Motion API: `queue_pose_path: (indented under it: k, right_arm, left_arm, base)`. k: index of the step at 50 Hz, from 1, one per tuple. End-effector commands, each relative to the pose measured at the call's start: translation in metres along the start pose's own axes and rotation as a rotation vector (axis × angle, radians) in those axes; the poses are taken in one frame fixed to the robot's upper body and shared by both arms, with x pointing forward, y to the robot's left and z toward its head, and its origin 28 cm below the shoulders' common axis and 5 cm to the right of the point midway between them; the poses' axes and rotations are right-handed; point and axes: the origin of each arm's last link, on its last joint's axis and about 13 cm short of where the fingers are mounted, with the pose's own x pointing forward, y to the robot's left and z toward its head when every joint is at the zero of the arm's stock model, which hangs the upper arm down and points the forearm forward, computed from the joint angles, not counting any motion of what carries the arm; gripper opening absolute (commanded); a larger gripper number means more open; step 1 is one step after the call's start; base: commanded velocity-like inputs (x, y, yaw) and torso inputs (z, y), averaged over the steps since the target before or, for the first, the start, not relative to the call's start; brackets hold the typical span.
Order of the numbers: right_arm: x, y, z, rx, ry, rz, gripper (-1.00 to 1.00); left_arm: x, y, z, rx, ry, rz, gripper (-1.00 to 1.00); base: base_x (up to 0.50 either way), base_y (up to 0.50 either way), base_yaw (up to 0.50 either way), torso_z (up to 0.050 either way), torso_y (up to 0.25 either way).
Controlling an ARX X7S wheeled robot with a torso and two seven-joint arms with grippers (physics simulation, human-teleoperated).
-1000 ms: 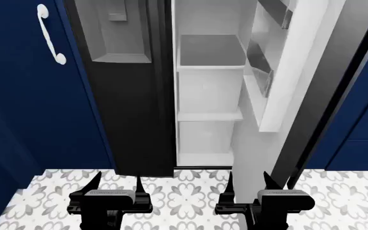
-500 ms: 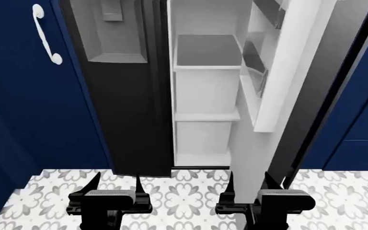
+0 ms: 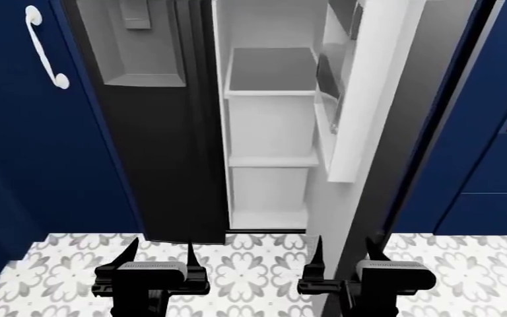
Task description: Close the fridge door
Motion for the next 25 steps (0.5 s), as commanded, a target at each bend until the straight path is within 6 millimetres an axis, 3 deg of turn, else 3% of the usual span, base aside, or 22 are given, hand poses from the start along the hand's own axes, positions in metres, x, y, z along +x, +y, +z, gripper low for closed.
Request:
queue_pose_path:
  k: [1, 25]
  right_arm:
    - [-0.0001, -0.0003, 0.0001, 0.005, -0.001, -0.003, 1.00]
    - [0.0001, -0.0005, 0.0003, 0.015, -0.003, -0.011, 1.00]
  left_arm:
    - [-0.0001, 0.0000, 0.0000, 0.001, 0.001, 0.000, 1.00]
    - [0.0001, 0.0001, -0.0007, 0.003, 0.002, 0.002, 1.00]
  base:
    - [0.00, -0.18, 0.00, 0.000, 0.000]
    - [0.00, -0.18, 0.00, 0.000, 0.000]
